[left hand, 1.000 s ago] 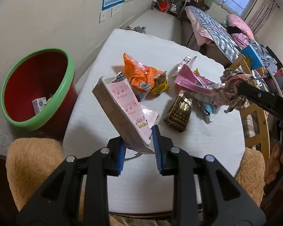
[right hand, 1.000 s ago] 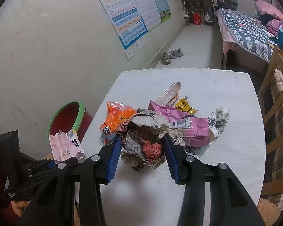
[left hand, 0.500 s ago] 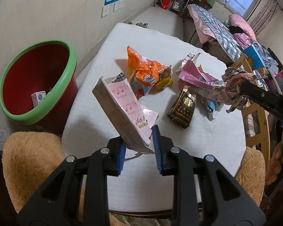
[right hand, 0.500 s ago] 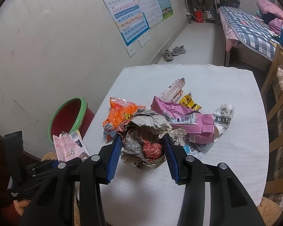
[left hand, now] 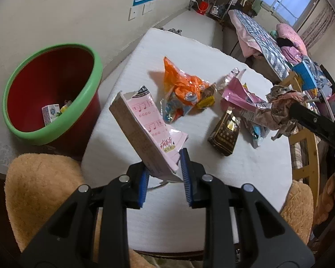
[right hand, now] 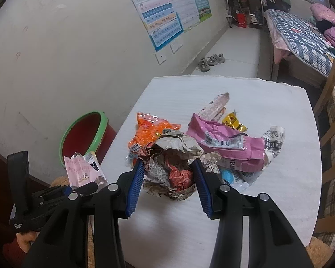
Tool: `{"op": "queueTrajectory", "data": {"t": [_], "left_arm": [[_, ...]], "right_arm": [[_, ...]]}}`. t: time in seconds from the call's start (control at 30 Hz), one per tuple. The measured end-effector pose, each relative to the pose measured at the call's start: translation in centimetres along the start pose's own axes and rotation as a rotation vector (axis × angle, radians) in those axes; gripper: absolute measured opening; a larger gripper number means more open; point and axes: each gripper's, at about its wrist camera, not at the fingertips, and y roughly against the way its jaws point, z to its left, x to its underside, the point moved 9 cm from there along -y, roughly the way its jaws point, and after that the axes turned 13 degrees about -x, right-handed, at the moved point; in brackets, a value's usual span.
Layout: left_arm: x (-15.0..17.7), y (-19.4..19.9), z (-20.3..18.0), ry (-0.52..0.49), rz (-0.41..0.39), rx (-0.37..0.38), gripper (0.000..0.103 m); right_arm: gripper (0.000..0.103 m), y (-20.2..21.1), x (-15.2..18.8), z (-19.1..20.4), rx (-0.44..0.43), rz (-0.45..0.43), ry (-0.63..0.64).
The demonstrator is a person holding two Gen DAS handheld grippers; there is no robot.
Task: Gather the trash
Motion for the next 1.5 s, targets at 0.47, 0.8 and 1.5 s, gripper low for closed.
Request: {"op": "queueTrajectory", "data": {"t": [0.47, 0.8, 1.5], "left_arm": [[-2.5, 2.0, 5.3, 0.083, -0.084, -0.052, 0.025], [-4.2, 3.0, 10.7, 0.133, -0.137, -0.107, 0.025], [-5.5, 2.2, 19.4, 0.219, -0.129, -0.216, 0.026]], "right_arm": [[0.045, -2.8, -0.7, 5.0, -0.028, 0.042, 0.106], [0.045, -4.7, -1.1, 8.2, -0.034, 0.068, 0.186], [0.045, -12.8, -3.6, 17.3, -0.174, 0.141, 0.302]]}}
